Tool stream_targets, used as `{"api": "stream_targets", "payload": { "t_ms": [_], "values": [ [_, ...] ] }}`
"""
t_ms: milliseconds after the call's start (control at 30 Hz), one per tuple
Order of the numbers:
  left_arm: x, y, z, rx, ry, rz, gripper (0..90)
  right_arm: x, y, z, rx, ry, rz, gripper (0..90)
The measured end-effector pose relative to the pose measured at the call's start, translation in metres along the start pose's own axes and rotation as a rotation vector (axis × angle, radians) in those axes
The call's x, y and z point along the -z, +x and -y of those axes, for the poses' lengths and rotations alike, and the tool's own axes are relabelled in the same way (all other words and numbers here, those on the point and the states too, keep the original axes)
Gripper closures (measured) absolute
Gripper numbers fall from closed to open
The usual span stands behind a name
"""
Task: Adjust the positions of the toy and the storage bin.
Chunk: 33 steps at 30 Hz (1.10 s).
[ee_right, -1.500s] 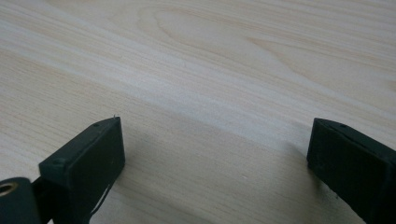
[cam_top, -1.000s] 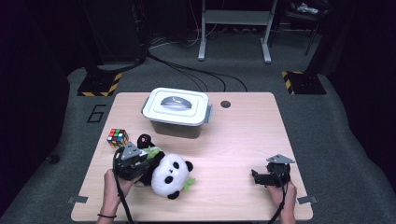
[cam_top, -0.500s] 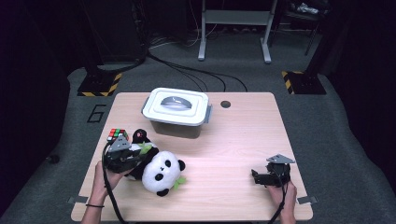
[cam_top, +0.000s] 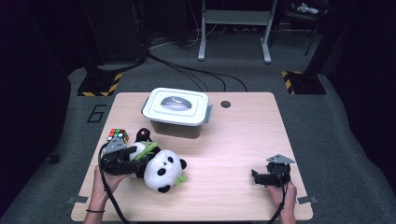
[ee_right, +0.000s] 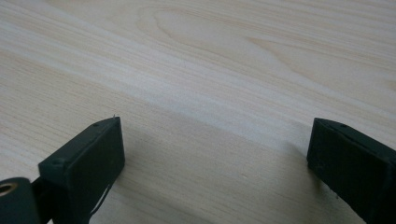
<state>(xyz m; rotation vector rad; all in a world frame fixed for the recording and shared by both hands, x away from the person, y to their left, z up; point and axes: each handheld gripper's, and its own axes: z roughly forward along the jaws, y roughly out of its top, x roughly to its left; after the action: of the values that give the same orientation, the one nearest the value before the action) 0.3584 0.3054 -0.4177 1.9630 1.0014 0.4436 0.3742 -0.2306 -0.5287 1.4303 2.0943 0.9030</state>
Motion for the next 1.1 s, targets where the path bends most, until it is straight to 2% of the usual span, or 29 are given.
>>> {"api": "stream_targets", "payload": {
  "t_ms": [167,300,467,600,800,933,1067,1100],
  "values": [
    [0.018,-0.005,0.002,0.002,-0.011,-0.027,18.6,0.0,0.0,0.0,0.0,0.0,-0.001,3.2],
    [0.034,-0.005,0.007,0.007,-0.017,-0.045,15.6,0.0,0.0,0.0,0.0,0.0,-0.001,3.2],
    [0.051,-0.004,0.017,0.019,-0.031,-0.069,12.4,0.0,0.0,0.0,-0.001,0.001,-0.002,3.2],
    [0.06,-0.001,0.034,0.04,-0.031,-0.089,8.1,0.0,0.0,0.0,-0.002,0.001,-0.002,3.2],
    [0.06,0.007,0.063,0.086,-0.008,-0.123,3.7,0.0,0.0,0.0,-0.002,0.001,-0.001,3.2],
    [0.049,0.013,0.083,0.1,0.043,-0.135,1.4,0.0,0.0,0.0,-0.002,0.001,-0.001,3.2],
    [0.036,0.021,0.104,0.115,0.063,-0.141,0.2,0.0,0.0,0.0,-0.003,0.001,-0.001,3.2],
    [0.033,0.022,0.109,0.117,0.081,-0.155,0.2,0.0,0.0,0.0,-0.003,0.001,-0.001,3.2]
  ]
}}
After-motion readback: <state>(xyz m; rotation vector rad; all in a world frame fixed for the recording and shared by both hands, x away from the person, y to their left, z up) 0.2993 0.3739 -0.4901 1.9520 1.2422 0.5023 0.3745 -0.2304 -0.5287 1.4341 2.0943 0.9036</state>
